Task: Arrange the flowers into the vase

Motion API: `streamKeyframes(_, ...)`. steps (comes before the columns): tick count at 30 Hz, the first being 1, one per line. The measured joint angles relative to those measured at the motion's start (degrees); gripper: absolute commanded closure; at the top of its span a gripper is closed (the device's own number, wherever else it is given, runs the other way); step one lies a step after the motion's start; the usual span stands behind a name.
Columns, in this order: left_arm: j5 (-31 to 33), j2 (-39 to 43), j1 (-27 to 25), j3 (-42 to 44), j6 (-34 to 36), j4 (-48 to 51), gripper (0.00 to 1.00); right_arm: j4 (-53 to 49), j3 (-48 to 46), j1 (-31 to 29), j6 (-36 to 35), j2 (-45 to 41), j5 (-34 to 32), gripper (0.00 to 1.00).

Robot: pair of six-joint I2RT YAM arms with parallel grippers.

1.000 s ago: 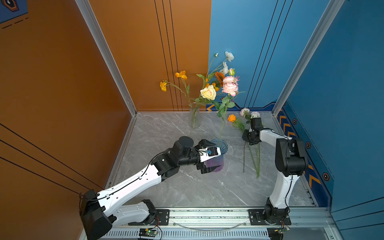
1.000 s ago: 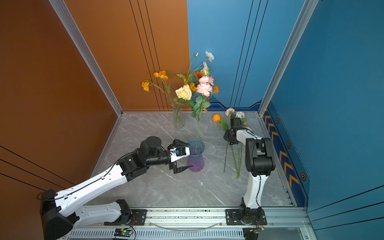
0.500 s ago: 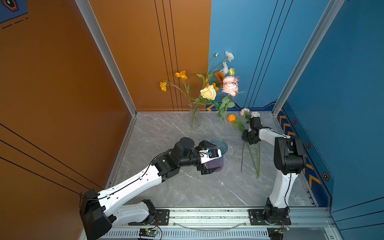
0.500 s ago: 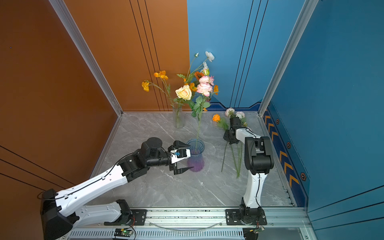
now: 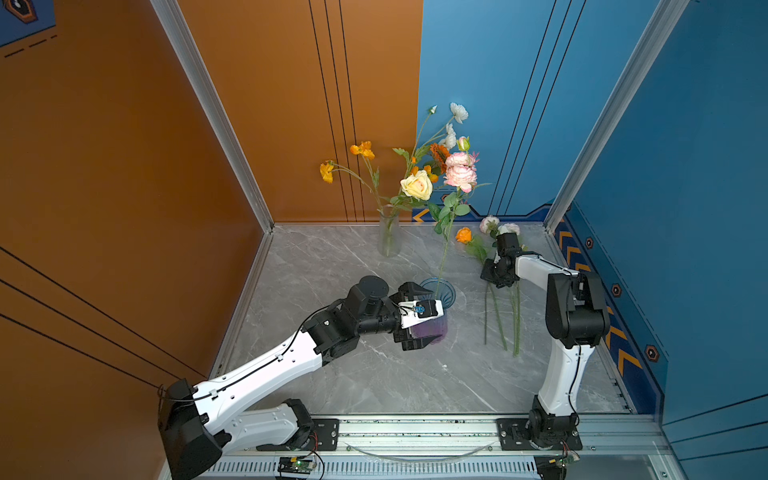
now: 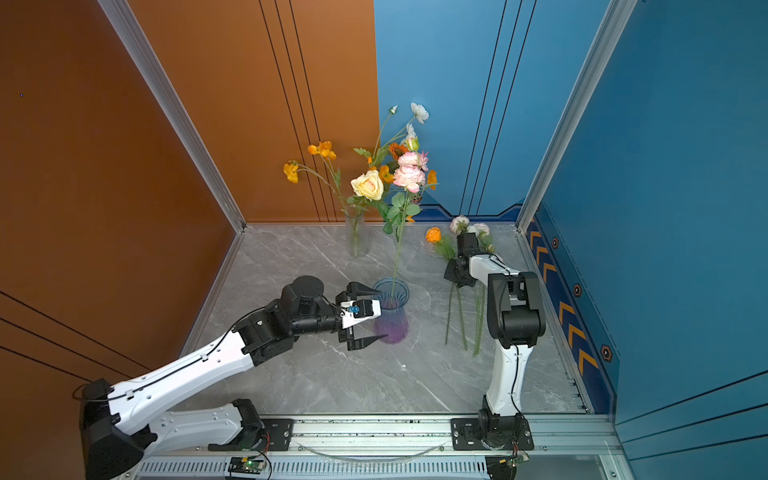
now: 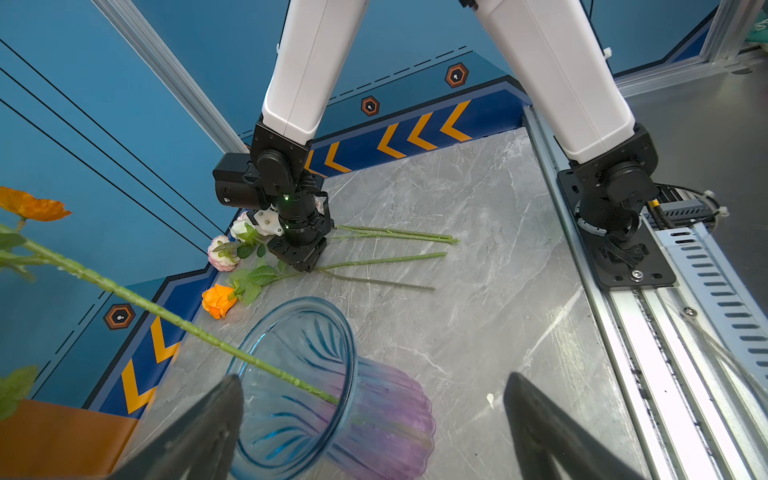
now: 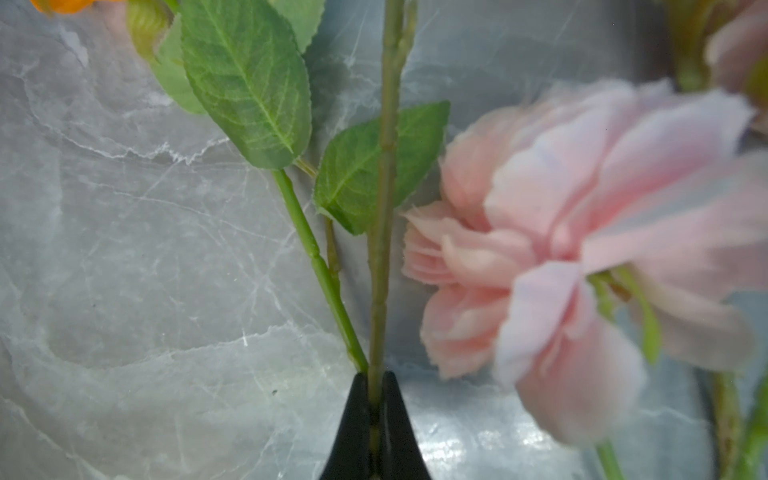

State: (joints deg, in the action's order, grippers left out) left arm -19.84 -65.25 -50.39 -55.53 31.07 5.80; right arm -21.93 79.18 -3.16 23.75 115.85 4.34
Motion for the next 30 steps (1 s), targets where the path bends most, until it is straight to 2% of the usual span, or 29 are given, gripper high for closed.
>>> streamKeyframes(9,0.6,0.8,0.3,0.0,1.5,0.2,0.02,-2.1,-3.5,0.0,-1.3,-12.3,0.0,1.00)
streamKeyframes(13,0.6,1.1,1.2,0.2,1.8,0.2,0.02,-1.7,-7.8,0.2,-1.9,-18.7,0.5,1.00)
streamKeyframes(17,0.0,1.9,3.0,0.4,2.4,1.0,0.02,-0.5,-15.8,0.1,-1.4,-29.8,1.3,1.00)
streamKeyframes(21,-2.7,3.1,9.5,0.4,2.6,2.0,0.02,1.3,-20.6,-1.5,0.7,-43.6,0.9,1.00)
streamKeyframes(25,-6.0,4.0,17.9,0.4,2.3,2.8,0.02,8.0,-24.4,-9.7,1.3,-59.1,-3.1,1.00)
streamKeyframes(30,-10.7,3.7,21.4,-0.1,1.7,4.0,0.02,19.3,-25.1,-22.8,-5.5,-68.7,-7.3,1.00)
